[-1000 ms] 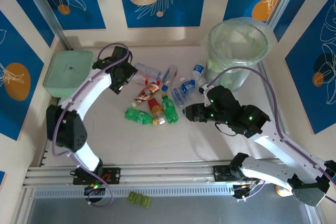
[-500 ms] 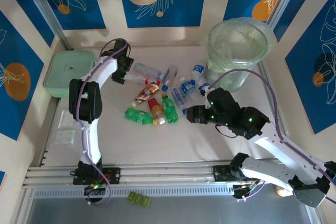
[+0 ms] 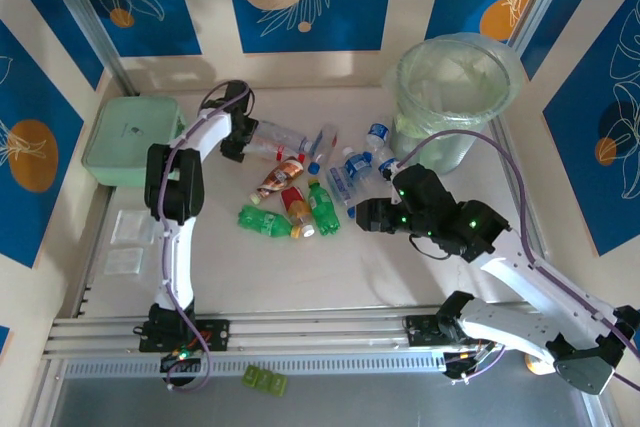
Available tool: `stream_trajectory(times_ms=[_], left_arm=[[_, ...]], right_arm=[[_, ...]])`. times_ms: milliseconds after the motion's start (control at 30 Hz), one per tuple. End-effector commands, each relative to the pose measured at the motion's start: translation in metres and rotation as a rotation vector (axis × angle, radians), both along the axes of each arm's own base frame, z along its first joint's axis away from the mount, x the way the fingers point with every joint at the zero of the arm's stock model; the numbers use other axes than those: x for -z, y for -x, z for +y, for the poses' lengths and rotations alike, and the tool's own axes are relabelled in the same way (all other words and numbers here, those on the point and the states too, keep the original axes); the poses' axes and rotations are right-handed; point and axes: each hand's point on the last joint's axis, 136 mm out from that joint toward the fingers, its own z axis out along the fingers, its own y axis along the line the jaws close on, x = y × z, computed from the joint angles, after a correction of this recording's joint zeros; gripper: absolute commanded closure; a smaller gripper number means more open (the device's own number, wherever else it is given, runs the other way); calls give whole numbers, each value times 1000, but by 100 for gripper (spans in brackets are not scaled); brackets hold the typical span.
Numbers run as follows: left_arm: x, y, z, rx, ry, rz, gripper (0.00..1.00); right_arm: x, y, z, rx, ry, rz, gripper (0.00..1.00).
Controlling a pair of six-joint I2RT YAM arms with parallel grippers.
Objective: Put the plastic bottles in the bin
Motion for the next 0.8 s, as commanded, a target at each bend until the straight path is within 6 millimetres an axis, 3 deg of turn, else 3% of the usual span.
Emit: stream_trajectory(times_ms=[0,333,467,767], left_arm=[[5,3,7,-19,-14,28,26],[7,9,9,20,-25,41,51],[-1,8,10,25,-18,29,53],[-36,11,20,37,-37,-17,53]], right_arm=[[0,0,0,12,-12,14,35],[-9,-2,8,12,-103,37,34],[-9,-1,7,15,-103,39,35],[-9,3,6,21,-130,42,35]])
